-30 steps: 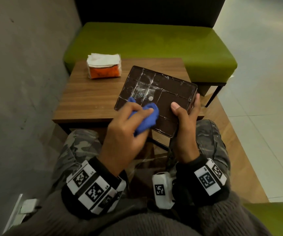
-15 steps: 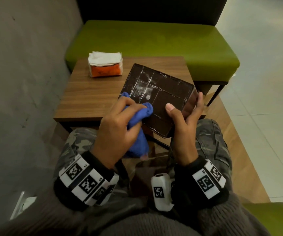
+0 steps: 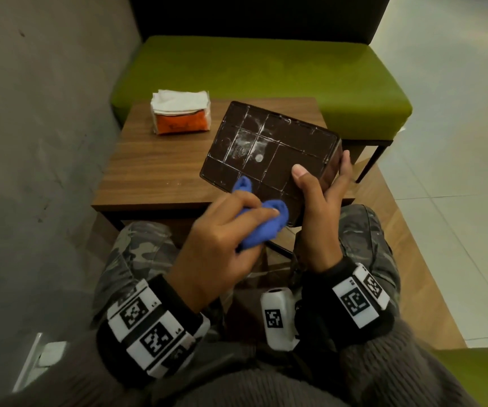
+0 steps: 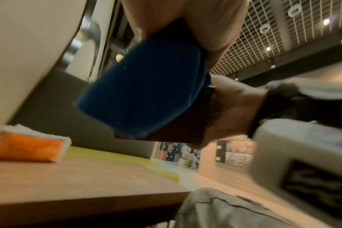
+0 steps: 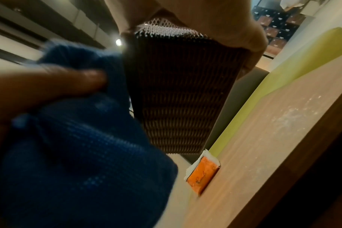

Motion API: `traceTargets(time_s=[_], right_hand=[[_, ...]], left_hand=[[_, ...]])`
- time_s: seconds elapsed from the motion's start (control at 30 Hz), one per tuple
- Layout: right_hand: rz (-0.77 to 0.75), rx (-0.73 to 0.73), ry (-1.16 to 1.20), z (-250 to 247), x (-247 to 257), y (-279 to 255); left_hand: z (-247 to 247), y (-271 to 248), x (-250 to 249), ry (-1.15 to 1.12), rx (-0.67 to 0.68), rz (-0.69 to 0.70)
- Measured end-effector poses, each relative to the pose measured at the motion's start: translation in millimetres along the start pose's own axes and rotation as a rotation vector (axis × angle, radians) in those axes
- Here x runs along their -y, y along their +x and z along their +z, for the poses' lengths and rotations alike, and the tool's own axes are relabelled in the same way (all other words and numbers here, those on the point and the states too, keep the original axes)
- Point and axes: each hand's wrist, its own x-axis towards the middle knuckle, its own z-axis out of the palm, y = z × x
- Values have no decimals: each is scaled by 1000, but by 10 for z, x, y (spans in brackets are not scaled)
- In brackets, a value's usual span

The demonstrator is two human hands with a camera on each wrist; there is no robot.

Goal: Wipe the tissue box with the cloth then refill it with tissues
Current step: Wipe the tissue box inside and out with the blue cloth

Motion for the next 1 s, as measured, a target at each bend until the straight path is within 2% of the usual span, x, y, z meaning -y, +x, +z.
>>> traceTargets(time_s=[0.07,0.23,0.33,0.4,0.53,0.7,0.87,1.0], right_hand=[[-1,2,0,-11,2,-1],[-12,-47,-71,0,18,-37],[-7,-46,-65,14,-6,-41],[-1,-31,-52,-3,-16,-44],[-18,-60,-98,-2,-24,-56],[-3,-66,-92,28,-48,-73],[34,-80,-59,-18,-57,-57],[78,-38,35,-27,3,-43]], left_hand=[[6,-6,-18,6,36,40],[-86,45,77,44,-42,-45],[11,-8,-115,39,16,23],[-23,-18,-57,43,52,46],[-139,1,151,83,1,-35],[-27,-39,-68,30,60,49],[-120,11,138,60,3,-59],[-62,-21,-10,39,45,27]])
